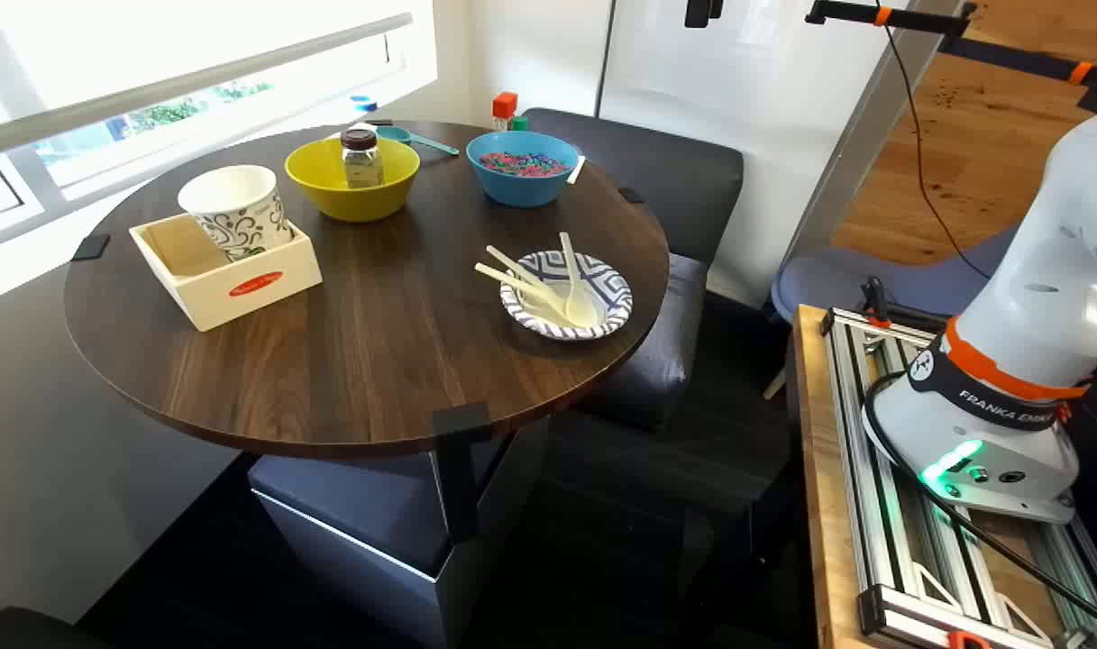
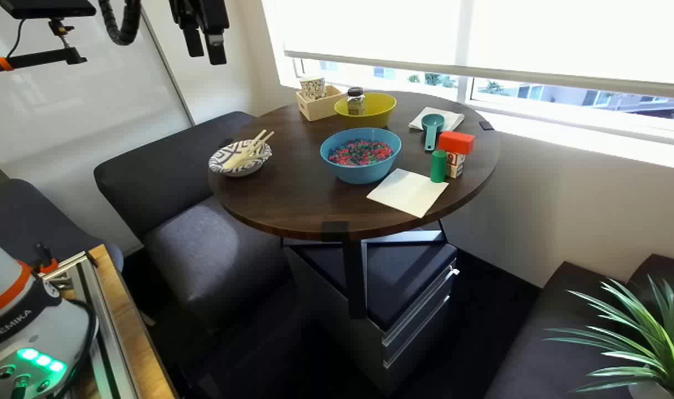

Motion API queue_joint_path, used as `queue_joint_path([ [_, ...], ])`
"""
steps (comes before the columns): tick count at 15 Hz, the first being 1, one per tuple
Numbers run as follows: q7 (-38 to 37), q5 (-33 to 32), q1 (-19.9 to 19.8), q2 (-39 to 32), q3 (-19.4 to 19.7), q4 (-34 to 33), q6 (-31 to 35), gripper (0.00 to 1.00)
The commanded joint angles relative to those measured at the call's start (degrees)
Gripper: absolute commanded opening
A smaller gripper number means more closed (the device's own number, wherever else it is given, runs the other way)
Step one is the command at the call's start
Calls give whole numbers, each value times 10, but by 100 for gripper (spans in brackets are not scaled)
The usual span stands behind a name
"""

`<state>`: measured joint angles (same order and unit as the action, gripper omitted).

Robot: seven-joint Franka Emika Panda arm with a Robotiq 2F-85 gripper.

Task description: Put the blue ladle in the blue bowl

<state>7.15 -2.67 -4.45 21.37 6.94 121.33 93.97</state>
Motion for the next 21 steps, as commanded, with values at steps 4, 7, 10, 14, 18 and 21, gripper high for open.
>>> queue_joint_path([
  [4,0,0,-1,0,-1,-1,-1,100],
  [7,1,39,0,-39,11,-56,15,100],
  [10,9,61,1,-111,17,-141,78,100],
  [14,-15,59,-2,-230,8,-270,127,100],
  [18,-52,25,-8,-348,4,-398,65,100],
  [21,-39,32,-11,-330,0,-363,94,100],
])
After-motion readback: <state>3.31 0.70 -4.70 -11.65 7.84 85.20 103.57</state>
